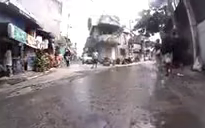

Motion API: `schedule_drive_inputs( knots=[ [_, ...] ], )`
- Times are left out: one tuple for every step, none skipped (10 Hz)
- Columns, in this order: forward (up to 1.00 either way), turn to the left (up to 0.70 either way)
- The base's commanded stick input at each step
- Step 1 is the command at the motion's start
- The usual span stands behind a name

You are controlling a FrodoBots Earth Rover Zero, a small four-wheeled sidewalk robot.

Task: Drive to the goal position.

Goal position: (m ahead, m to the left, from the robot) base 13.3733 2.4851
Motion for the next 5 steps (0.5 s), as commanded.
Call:
schedule_drive_inputs(
  knots=[
    [0.00,0.00],
    [0.00,0.00],
    [0.00,0.00],
    [0.11,0.00],
    [0.78,0.00]
  ],
)
